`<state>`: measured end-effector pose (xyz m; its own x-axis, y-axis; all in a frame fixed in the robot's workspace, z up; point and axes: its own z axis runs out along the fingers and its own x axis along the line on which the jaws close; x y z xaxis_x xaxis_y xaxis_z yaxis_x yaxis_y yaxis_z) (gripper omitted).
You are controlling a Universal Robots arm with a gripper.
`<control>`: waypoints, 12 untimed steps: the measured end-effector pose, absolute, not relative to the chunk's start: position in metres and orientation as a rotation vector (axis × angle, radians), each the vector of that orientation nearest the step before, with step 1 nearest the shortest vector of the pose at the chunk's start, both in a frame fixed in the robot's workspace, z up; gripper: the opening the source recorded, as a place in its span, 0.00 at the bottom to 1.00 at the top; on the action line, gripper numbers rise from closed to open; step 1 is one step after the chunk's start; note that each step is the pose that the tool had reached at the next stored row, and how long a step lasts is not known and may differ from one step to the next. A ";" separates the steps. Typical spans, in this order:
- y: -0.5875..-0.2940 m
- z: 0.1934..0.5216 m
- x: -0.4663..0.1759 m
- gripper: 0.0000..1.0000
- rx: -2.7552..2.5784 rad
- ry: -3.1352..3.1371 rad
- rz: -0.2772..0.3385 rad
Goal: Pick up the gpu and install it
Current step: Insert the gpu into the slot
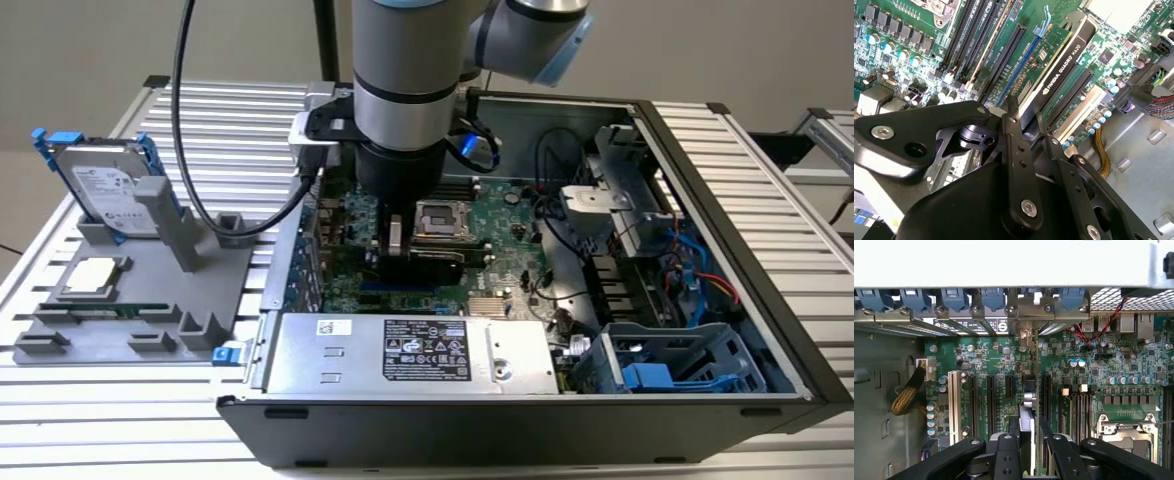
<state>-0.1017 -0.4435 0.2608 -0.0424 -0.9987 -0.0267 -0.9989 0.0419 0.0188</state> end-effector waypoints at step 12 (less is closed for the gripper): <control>-0.441 0.260 -0.102 0.00 -2.170 2.263 0.050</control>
